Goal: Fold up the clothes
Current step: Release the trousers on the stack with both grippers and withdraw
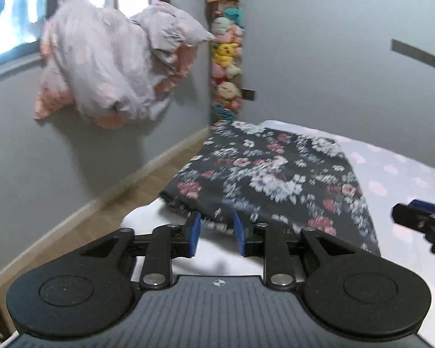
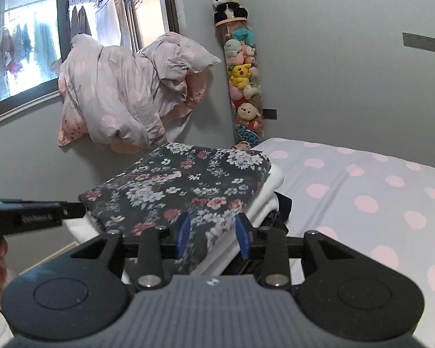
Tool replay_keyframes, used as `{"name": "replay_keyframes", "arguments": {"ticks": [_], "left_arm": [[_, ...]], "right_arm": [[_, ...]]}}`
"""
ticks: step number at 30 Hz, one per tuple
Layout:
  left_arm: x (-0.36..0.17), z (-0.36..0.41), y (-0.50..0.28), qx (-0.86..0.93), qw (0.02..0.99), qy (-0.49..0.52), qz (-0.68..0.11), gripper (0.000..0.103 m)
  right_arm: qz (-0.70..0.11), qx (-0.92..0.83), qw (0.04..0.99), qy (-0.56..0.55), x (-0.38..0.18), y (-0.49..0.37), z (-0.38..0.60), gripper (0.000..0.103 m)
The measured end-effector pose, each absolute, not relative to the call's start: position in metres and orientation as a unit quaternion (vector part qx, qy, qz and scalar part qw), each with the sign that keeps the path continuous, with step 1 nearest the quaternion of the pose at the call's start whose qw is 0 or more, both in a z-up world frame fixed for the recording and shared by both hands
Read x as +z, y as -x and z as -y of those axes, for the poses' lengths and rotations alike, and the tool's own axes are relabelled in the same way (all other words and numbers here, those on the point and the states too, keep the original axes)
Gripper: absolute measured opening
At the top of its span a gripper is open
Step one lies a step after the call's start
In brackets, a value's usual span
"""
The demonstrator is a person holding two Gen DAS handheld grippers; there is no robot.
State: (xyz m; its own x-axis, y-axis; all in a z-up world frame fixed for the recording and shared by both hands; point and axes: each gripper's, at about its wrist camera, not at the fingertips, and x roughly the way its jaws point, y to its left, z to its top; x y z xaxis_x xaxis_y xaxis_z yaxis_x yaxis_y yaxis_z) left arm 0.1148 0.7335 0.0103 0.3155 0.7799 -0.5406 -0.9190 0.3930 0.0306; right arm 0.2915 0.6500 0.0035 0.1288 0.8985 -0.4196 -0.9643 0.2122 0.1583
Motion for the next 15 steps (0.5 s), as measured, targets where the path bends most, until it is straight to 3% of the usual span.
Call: {"name": "replay_keyframes", "arguments": {"ticks": [1,2,4,8,15], "left_arm": [[0.009,-0.727,-0.115,0.539,0.795,0.142,-0.240,0.056],[0.008,-0.721,-0.115,0.541,0.794,0.143,-0.239,0.062],[0.004,-0.710,-0.116,0.539,0.794,0.142,-0.242,0.062],[-0.010,-0.692,-0.119,0.546,0.786,0.135,-0.256,0.074],[-0.037,-0.671,-0.113,0.550,0.781,0.143,-0.260,0.074]], "right_arm": [[-0.216,0.621,0.750,0.071,0.004,-0.288,-0.643,0.039],[-0.213,0.620,0.751,0.071,0.005,-0.284,-0.637,0.040],[-0.207,0.620,0.754,0.070,0.006,-0.276,-0.626,0.044],[-0.205,0.617,0.758,0.062,-0.003,-0.262,-0.609,0.046],[-0.210,0.617,0.756,0.054,-0.035,-0.242,-0.589,0.046]]}}
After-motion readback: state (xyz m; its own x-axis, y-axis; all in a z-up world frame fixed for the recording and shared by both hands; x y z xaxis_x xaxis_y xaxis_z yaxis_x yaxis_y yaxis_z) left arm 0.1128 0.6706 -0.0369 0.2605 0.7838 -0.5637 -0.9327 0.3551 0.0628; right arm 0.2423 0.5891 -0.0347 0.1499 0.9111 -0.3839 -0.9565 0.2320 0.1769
